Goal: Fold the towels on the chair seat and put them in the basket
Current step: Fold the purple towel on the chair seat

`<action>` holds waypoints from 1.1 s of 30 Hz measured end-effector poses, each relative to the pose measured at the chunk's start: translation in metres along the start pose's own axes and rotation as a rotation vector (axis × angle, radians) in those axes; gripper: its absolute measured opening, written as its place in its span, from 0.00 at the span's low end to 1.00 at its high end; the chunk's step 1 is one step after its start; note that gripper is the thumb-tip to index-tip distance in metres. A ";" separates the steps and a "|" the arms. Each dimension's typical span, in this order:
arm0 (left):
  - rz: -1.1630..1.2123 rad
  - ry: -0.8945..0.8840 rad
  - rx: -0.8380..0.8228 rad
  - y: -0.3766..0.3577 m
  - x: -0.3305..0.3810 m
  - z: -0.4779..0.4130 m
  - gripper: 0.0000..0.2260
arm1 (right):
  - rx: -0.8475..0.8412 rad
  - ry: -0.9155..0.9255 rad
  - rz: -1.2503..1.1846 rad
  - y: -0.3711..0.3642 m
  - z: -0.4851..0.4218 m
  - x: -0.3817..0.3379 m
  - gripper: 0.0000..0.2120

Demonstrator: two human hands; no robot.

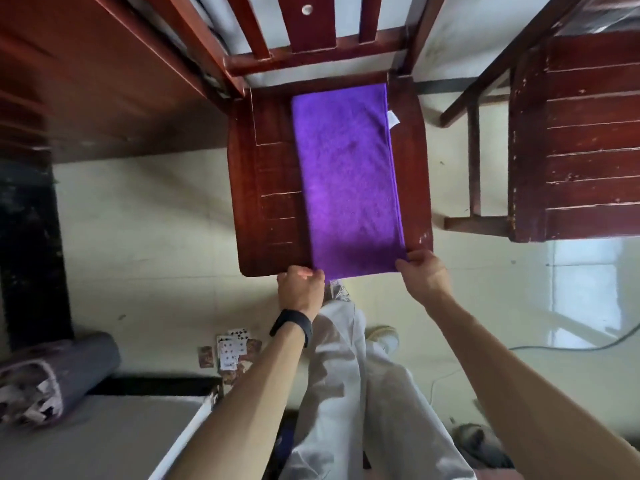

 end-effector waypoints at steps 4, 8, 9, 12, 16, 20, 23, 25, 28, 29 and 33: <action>0.094 0.011 -0.051 -0.001 0.001 0.018 0.07 | -0.062 0.019 -0.211 0.000 0.014 0.005 0.08; 0.367 -0.005 -0.096 0.014 -0.009 0.045 0.07 | -0.079 0.003 -0.398 0.001 0.050 0.018 0.08; 0.382 -0.006 -0.099 0.020 -0.014 0.053 0.07 | -0.074 -0.001 -0.418 0.002 0.065 0.020 0.09; 0.445 -0.037 -0.157 0.038 -0.024 0.081 0.06 | -0.087 -0.008 -0.467 0.000 0.105 0.031 0.06; 0.417 -0.037 -0.315 0.059 -0.026 0.113 0.10 | -0.135 0.000 -0.414 -0.003 0.142 0.037 0.09; 0.286 -0.080 -0.462 0.087 -0.009 0.120 0.10 | -0.100 0.150 -0.123 0.008 0.160 0.024 0.16; -0.028 -0.291 -0.400 0.107 0.016 0.110 0.11 | 0.020 0.426 0.118 0.026 0.153 0.004 0.13; -0.221 -0.402 -0.276 0.121 0.039 0.097 0.08 | 0.115 0.616 0.209 0.041 0.139 -0.012 0.10; -0.277 -0.511 -0.154 0.132 0.080 0.066 0.08 | 0.160 0.680 0.193 0.062 0.109 -0.045 0.09; -0.260 -0.524 -0.151 0.132 0.092 0.052 0.08 | 0.148 0.666 0.174 0.066 0.096 -0.057 0.09; -0.181 -0.524 -0.178 0.119 0.130 -0.001 0.08 | 0.043 0.433 0.007 0.072 0.043 -0.095 0.12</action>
Point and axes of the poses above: each hand's wrist, its own z-axis away from the middle knuckle, its own y-axis out of the back of the hand, x = y × z, the point moved 2 cm from there along -z, towards the middle knuckle, and after that the axes turned 9 degrees about -x, right-handed, at the moved point
